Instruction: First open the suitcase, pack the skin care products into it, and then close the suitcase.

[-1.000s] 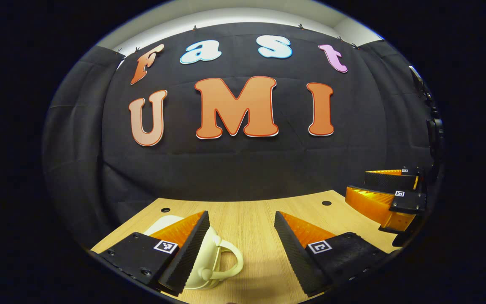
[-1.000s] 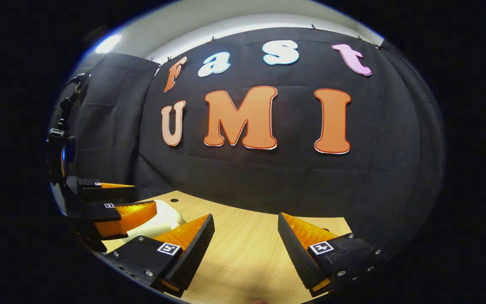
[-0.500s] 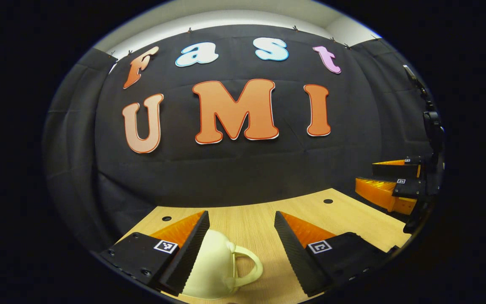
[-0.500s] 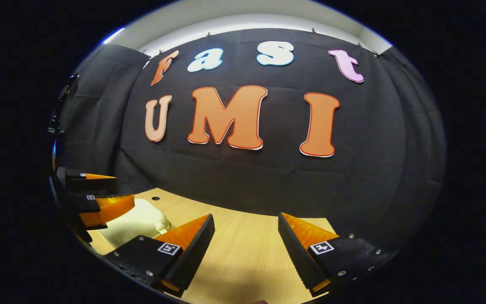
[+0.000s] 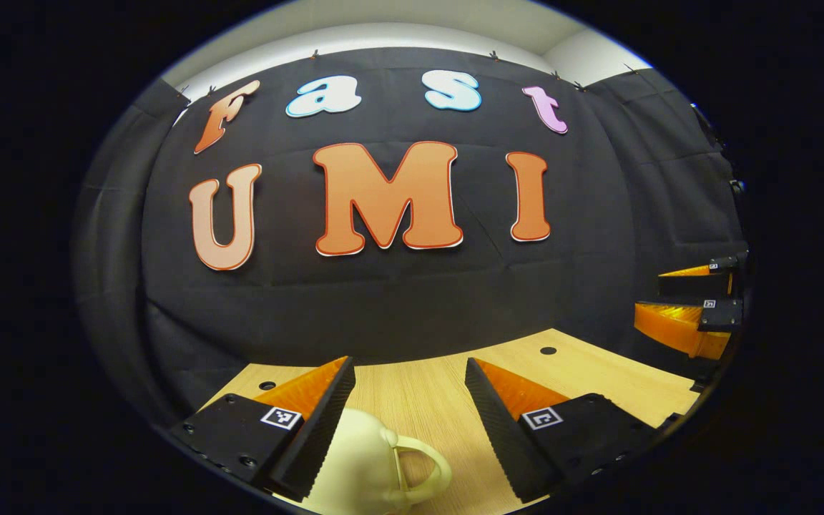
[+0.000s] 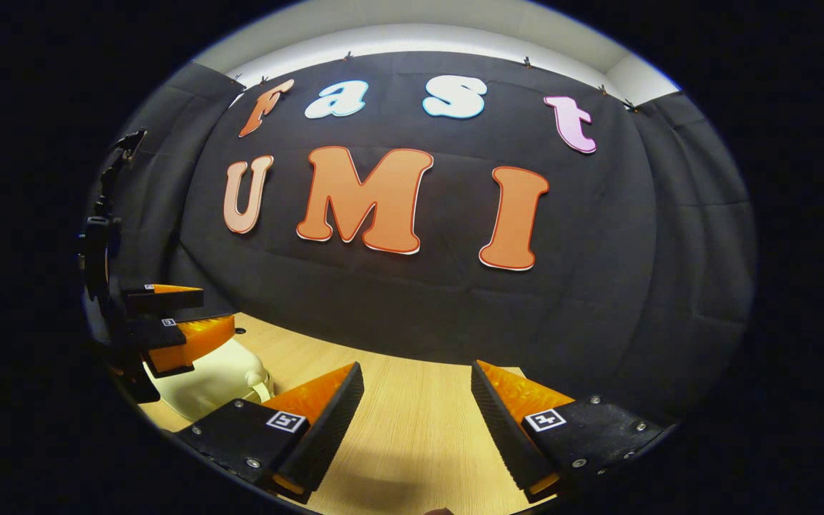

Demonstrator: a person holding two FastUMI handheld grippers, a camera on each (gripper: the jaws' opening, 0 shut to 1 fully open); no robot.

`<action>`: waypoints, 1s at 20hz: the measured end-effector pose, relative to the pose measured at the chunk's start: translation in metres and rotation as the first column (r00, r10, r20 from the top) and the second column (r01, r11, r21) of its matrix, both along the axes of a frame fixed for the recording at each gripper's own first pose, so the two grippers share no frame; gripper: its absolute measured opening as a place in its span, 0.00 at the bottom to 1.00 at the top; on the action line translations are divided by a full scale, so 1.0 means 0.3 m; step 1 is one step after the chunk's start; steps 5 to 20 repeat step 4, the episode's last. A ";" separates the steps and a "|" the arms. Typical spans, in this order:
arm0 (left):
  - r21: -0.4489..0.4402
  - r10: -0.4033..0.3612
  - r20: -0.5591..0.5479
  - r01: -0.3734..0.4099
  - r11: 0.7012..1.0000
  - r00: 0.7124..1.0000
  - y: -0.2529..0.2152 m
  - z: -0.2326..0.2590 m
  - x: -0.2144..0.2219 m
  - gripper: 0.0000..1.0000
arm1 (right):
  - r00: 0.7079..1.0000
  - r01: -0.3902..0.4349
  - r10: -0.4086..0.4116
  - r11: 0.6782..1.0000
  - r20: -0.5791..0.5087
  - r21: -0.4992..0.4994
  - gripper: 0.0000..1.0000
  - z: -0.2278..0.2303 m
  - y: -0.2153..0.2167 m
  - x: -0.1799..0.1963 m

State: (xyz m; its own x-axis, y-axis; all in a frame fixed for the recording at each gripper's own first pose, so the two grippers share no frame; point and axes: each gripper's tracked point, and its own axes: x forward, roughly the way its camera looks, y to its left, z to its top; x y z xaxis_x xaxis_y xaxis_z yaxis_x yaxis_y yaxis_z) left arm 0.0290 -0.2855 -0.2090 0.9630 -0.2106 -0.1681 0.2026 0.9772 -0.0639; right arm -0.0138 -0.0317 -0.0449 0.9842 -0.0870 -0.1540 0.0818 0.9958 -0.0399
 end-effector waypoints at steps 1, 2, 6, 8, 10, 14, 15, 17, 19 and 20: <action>0.004 0.001 -0.002 -0.001 1.000 1.000 0.000 -0.002 -0.007 0.96 | 1.000 0.001 -0.001 1.000 -0.006 0.003 0.95 -0.005 -0.002 -0.009; 0.006 0.001 -0.003 -0.001 1.000 1.000 -0.003 -0.002 -0.012 0.96 | 1.000 0.003 -0.003 1.000 -0.007 0.003 0.95 -0.009 -0.007 -0.016; 0.014 0.016 -0.005 -0.016 1.000 1.000 -0.004 -0.002 -0.021 0.96 | 1.000 -0.001 0.001 1.000 0.001 -0.004 0.95 -0.002 -0.022 -0.027; 0.014 0.016 -0.005 -0.016 1.000 1.000 -0.004 -0.002 -0.021 0.96 | 1.000 -0.001 0.001 1.000 0.001 -0.004 0.95 -0.002 -0.022 -0.027; 0.014 0.016 -0.005 -0.016 1.000 1.000 -0.004 -0.002 -0.021 0.96 | 1.000 -0.001 0.001 1.000 0.001 -0.004 0.95 -0.002 -0.022 -0.027; 0.014 0.016 -0.005 -0.016 1.000 1.000 -0.004 -0.002 -0.021 0.96 | 1.000 -0.001 0.001 1.000 0.001 -0.004 0.95 -0.002 -0.022 -0.027; 0.014 0.016 -0.005 -0.016 1.000 1.000 -0.004 -0.002 -0.021 0.96 | 1.000 -0.001 0.001 1.000 0.001 -0.004 0.95 -0.002 -0.022 -0.027; 0.014 0.016 -0.005 -0.016 1.000 1.000 -0.004 -0.002 -0.021 0.96 | 1.000 -0.001 0.001 1.000 0.001 -0.004 0.95 -0.002 -0.022 -0.027; 0.014 0.016 -0.005 -0.016 1.000 1.000 -0.004 -0.002 -0.021 0.96 | 1.000 -0.001 0.001 1.000 0.001 -0.004 0.95 -0.002 -0.022 -0.027; 0.014 0.016 -0.005 -0.016 1.000 1.000 -0.004 -0.002 -0.021 0.96 | 1.000 -0.001 0.001 1.000 0.001 -0.004 0.95 -0.002 -0.022 -0.027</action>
